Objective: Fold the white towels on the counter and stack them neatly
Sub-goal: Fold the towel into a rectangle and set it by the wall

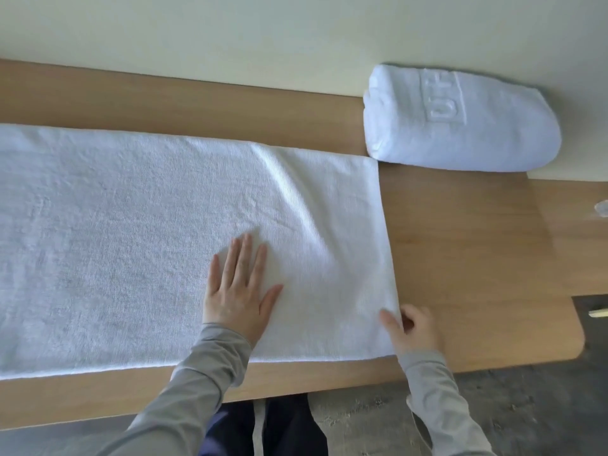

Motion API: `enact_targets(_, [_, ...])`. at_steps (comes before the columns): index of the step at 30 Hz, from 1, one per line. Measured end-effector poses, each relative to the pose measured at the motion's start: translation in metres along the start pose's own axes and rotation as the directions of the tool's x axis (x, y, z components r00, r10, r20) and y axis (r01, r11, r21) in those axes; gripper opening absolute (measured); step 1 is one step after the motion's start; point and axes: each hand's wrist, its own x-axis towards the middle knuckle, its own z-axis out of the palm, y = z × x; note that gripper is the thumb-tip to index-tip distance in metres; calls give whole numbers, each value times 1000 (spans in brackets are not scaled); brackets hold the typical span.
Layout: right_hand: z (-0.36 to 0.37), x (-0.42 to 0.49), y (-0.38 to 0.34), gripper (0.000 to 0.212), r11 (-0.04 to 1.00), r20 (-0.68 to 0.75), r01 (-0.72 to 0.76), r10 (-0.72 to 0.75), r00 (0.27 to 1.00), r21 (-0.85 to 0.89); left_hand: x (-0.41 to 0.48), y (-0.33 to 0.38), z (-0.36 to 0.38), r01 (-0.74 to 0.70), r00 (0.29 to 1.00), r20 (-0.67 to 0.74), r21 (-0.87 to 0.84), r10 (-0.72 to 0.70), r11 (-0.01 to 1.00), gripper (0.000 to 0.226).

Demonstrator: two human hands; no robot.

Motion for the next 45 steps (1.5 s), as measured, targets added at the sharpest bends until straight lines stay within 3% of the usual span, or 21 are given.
enact_targets(2, [-2, 2, 7, 27, 999, 7, 7, -7, 1000, -34, 0, 0, 2, 2, 1000, -9, 7, -2, 1000, 69])
enact_targets(4, [-6, 6, 9, 30, 991, 107, -61, 74, 992, -123, 0, 0, 3, -1, 1000, -19, 6, 1, 1000, 68])
enact_targets(6, [-11, 12, 7, 27, 967, 101, -96, 123, 987, -236, 1, 0, 4, 2, 1000, -18, -1, -2, 1000, 68])
enact_targets(8, [-17, 22, -7, 17, 976, -61, -34, 21, 998, -214, 1, 0, 5, 8, 1000, -19, 1, -8, 1000, 68])
enact_targets(10, [-15, 35, -35, 25, 966, -206, 177, -215, 955, -186, 1, 1, 6, 10, 1000, -21, 6, -10, 1000, 68])
enact_targets(12, [4, 46, -78, 33, 837, -198, 511, -544, 816, -196, 1, 1, 6, 11, 1000, -28, 4, -11, 1000, 68])
enact_targets(14, [38, 48, -118, 39, 566, -26, 793, -817, 576, -227, 1, 1, 6, 11, 999, -31, 0, -11, 1000, 68])
enact_targets(16, [72, 46, -140, 47, 242, 250, 934, -918, 309, -263, 2, 0, 6, 7, 999, -36, 3, -7, 1000, 68])
enact_targets(17, [82, 50, -144, 50, 123, 374, 956, -901, 220, -266, 3, 0, 6, 6, 999, -37, 3, -6, 1000, 68])
enact_targets(18, [86, 60, -143, 53, 63, 454, 961, -872, 184, -268, 2, -1, 6, 6, 999, -35, 1, -5, 1000, 68])
enact_targets(21, [69, 113, -133, 54, 81, 485, 932, -836, 256, -353, 1, -3, 7, 16, 999, -39, -7, -16, 1000, 67])
enact_targets(25, [32, 176, -131, 47, 345, 302, 817, -805, 511, -462, 1, -2, 6, 26, 999, -46, -7, -26, 1000, 67])
enact_targets(30, [35, 175, -153, 47, 398, 206, 778, -813, 545, -487, 3, -2, 4, 32, 999, -43, -13, -32, 999, 66])
enact_targets(32, [50, 156, -168, 49, 366, 213, 818, -844, 493, -444, 3, -2, 4, 34, 999, -37, -10, -34, 999, 66])
enact_targets(36, [104, 102, -185, 54, -13, 444, 969, -890, 102, -247, 4, -2, 4, 37, 999, -35, -4, -37, 999, 65])
enact_targets(38, [120, 95, -186, 55, -130, 528, 966, -849, 7, -222, 4, -2, 4, 36, 999, -39, 0, -36, 999, 65])
enact_targets(40, [113, 122, -187, 52, -60, 493, 959, -865, 88, -276, 4, -3, 6, 30, 998, -46, -12, -31, 999, 65])
enact_targets(42, [91, 168, -184, 51, 147, 366, 907, -881, 301, -394, 3, -3, 7, 34, 998, -56, -11, -35, 999, 66])
enact_targets(44, [63, 214, -178, 53, 350, 257, 762, -796, 549, -544, 3, -2, 7, 39, 998, -51, -2, -39, 999, 66])
enact_targets(45, [52, 228, -176, 55, 423, 225, 696, -738, 636, -580, 2, -2, 6, 42, 998, -46, 0, -42, 999, 67])
